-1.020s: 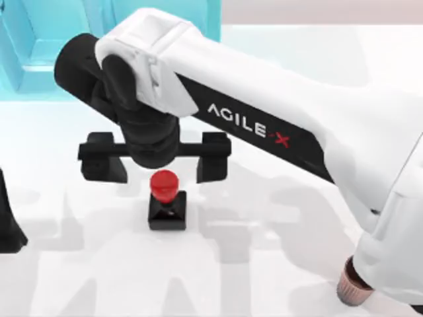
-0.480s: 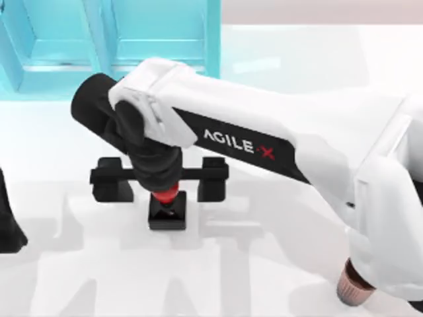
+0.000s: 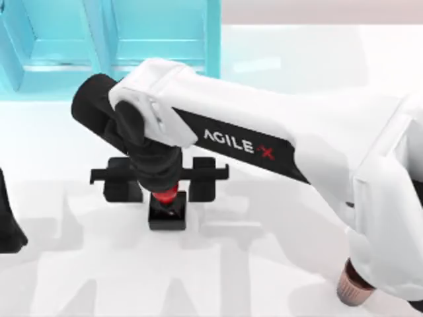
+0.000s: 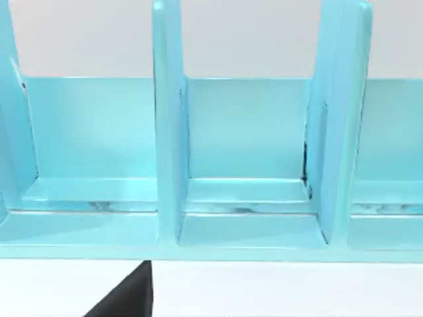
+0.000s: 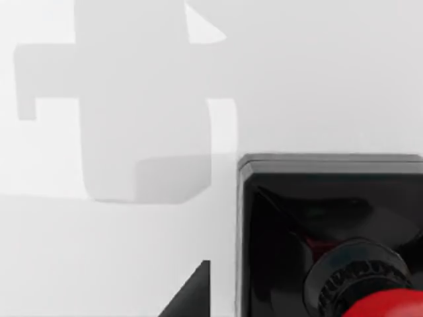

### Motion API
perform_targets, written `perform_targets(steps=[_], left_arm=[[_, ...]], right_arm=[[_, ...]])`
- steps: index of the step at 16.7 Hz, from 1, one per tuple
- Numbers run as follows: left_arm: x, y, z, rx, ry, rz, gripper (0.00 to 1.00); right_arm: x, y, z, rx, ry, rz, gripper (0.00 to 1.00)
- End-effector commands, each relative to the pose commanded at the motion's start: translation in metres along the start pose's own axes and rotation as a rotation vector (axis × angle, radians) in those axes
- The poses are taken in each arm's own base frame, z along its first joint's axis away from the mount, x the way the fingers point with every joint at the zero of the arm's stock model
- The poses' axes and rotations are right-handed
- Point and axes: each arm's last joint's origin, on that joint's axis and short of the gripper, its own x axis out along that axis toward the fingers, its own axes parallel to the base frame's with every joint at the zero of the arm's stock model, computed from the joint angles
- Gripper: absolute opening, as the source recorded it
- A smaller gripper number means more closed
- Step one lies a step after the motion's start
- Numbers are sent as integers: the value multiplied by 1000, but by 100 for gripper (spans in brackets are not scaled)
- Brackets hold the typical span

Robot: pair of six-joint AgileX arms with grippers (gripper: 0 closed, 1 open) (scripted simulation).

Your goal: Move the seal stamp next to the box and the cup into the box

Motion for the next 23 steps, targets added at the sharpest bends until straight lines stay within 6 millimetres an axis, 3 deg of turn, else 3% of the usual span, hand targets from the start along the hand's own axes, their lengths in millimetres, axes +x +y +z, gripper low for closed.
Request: perform_targets(steps=[7,18,20,23], left_arm=[[0,0,0,0,0,0,100],[0,0,0,0,0,0,100],[0,0,0,0,0,0,100],[0,0,0,0,0,0,100]], right_arm=[[0,0,0,0,0,0,2],[-3,-6,3,-3,4,-5,0],[-16,-23,10,-4,15,-18,0],[-64,-54,16,1,-11,13,0]])
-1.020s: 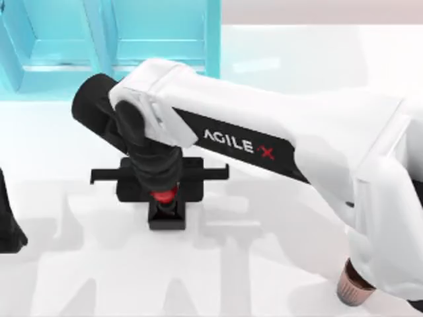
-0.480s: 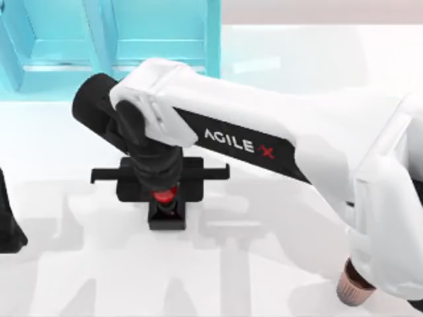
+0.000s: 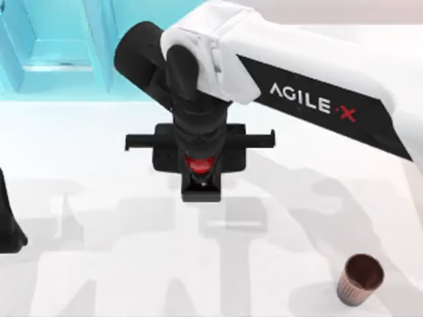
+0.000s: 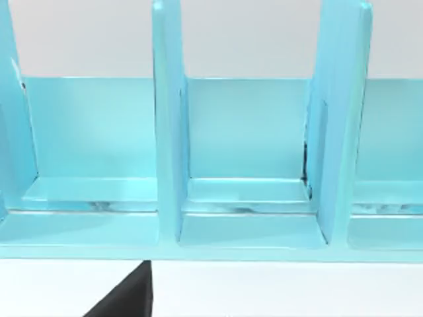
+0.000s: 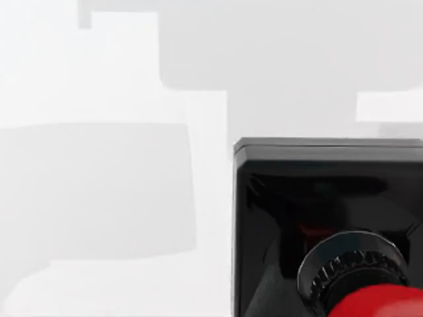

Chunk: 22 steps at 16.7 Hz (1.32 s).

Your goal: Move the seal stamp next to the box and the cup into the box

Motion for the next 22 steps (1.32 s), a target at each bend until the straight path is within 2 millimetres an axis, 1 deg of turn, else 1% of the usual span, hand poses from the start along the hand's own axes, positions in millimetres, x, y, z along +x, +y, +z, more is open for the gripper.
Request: perform_targets(steps=[1,2,4,5,10,12,14,17,19,22], left_arm=[[0,0,0,0,0,0,100],[0,0,0,0,0,0,100],[0,0,0,0,0,0,100],[0,0,0,0,0,0,100],[0,0,0,0,0,0,100],[0,0,0,0,0,0,100],[0,0,0,0,0,0,100],[0,0,0,0,0,0,100],[0,0,0,0,0,0,100],[0,0,0,0,0,0,100]], right_arm=[[-15,-11,1,2,-9,9,0],[-24,-21,1,1,-9,8,0],[-34,-40,2,-2,5,-6,0],[-35,-44,3,-3,10,-12,0],[-35,-44,3,-6,9,-11,0],[-40,-56,5,-5,6,-11,0],[-49,-81,7,-3,3,-10,0],[-66,-136,1,1,0,-9,0],[-75,-177,-14,2,1,-9,0],[-81,-231,-45,0,-4,-5,0]])
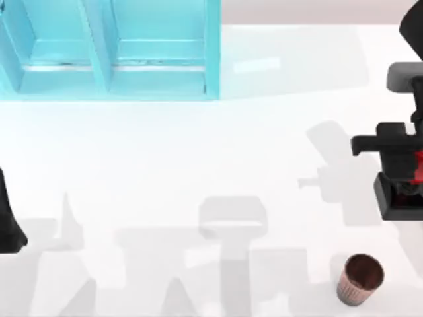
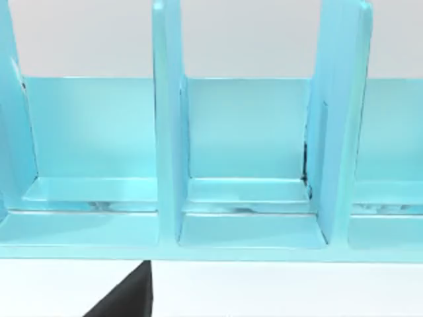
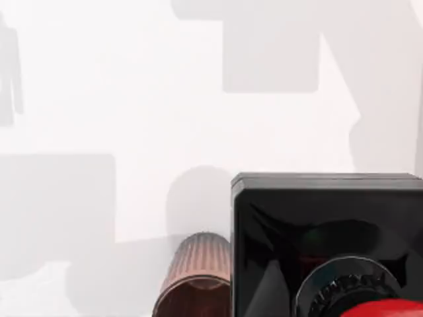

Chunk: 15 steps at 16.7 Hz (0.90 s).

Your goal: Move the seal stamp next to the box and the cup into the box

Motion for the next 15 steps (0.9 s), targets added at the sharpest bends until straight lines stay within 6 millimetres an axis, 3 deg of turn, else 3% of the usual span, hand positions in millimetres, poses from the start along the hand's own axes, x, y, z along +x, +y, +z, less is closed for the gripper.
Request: perform_targets(steps=[2,5,11,15], left_arm=[[0,0,0,0,0,0,100],[0,0,0,0,0,0,100],[0,0,0,0,0,0,100],[0,0,0,0,0,0,100]], right_arm=[[0,-26,-20,-1,-7,4,0],[3,-47,-37,-3,-15,7,0],[5,-48,-39,-5,-11,5,0],[28,-48,-39,-3,-10,4,0]])
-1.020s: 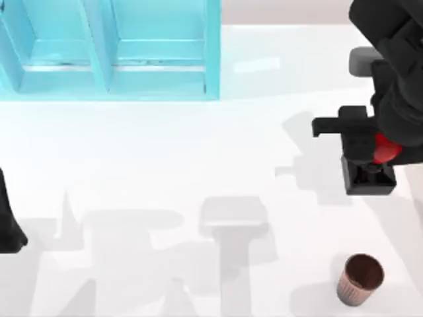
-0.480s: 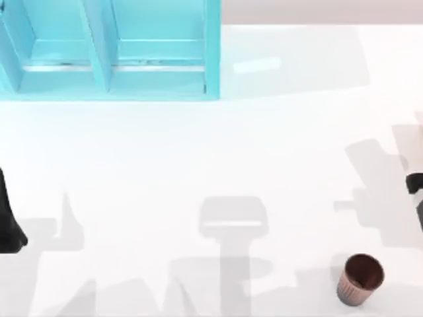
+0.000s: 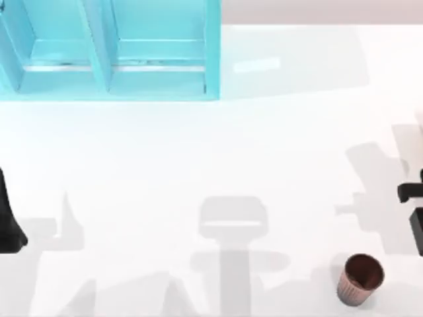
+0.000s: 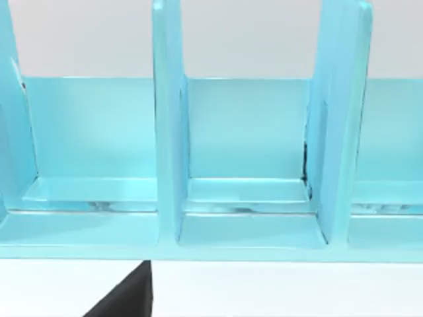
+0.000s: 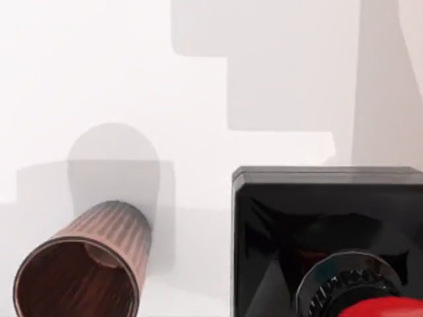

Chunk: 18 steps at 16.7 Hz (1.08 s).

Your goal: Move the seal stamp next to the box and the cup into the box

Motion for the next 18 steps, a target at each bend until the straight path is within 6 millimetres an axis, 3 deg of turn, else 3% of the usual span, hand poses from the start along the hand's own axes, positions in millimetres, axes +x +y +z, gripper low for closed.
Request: perform_targets(steps=[6,10,18], left_arm=[[0,0,0,0,0,0,100],[0,0,0,0,0,0,100],[0,0,0,0,0,0,100]], right_arm=[[39,-1,-4,0,-9,4,0],[41,-1,-4,0,-6,3,0],[41,-1,-4,0,-6,3,60]])
